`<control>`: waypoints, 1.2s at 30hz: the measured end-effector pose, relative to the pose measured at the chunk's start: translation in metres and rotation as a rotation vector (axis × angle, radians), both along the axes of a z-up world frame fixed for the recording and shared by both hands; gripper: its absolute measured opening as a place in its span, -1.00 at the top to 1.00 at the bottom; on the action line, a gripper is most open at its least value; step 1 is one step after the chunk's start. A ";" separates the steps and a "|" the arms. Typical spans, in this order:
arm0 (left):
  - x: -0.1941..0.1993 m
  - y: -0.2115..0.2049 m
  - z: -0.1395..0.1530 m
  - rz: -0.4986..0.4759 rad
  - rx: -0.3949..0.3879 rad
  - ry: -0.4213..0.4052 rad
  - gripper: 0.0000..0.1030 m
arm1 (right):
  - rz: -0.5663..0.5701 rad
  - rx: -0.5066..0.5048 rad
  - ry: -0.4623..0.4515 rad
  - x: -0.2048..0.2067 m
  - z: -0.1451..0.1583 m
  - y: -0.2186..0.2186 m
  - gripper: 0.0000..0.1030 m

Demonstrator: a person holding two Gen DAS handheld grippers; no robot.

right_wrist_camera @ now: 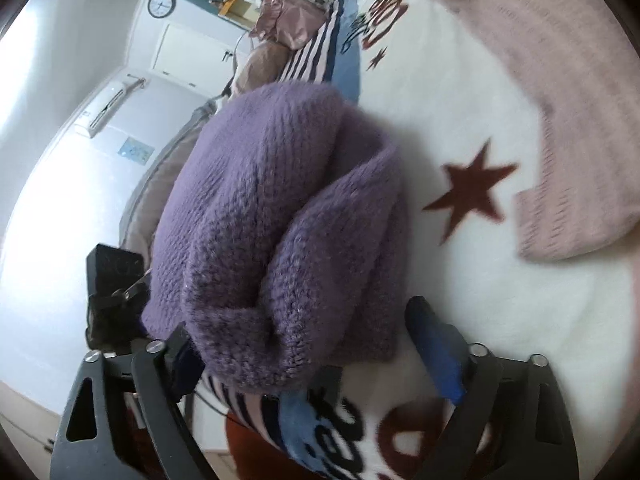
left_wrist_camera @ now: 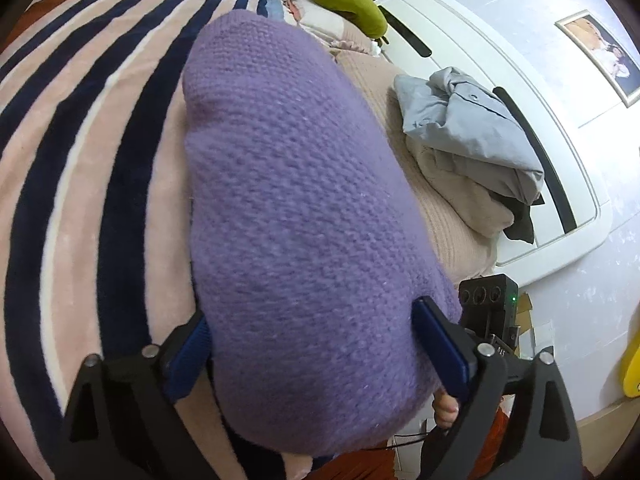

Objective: Fold large clothes

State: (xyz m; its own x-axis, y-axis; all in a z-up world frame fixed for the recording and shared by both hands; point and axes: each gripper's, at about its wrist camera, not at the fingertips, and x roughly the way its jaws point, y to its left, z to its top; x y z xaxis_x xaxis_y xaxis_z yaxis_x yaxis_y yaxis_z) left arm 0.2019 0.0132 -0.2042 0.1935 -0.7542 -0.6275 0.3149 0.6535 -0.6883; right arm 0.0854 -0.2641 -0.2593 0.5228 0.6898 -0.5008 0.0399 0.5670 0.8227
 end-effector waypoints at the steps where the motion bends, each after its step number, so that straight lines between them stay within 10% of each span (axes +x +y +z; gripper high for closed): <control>1: 0.000 -0.002 -0.002 -0.003 0.005 0.003 -0.87 | -0.003 0.012 0.001 0.001 -0.002 0.001 -0.42; 6: -0.005 -0.003 0.006 0.005 0.014 -0.060 -0.46 | -0.030 0.046 -0.024 -0.002 0.001 0.003 0.12; 12: -0.003 0.034 0.039 0.060 0.004 -0.142 -0.28 | 0.007 -0.048 -0.111 0.005 0.039 0.038 0.25; 23: -0.017 0.255 0.097 0.339 0.136 -0.293 -0.28 | 0.331 -0.010 -0.186 0.093 0.079 0.241 0.28; 36: -0.029 0.409 0.008 0.505 0.139 -0.164 -0.40 | 0.537 -0.184 -0.154 0.110 0.053 0.414 0.29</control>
State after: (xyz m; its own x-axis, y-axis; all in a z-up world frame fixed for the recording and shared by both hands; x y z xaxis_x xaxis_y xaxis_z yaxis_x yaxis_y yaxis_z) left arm 0.1725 0.4227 -0.1961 0.6139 -0.4540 -0.6458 0.0347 0.8328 -0.5525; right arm 0.1958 0.1501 -0.2063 0.2006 0.7867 -0.5838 -0.4041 0.6093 0.6823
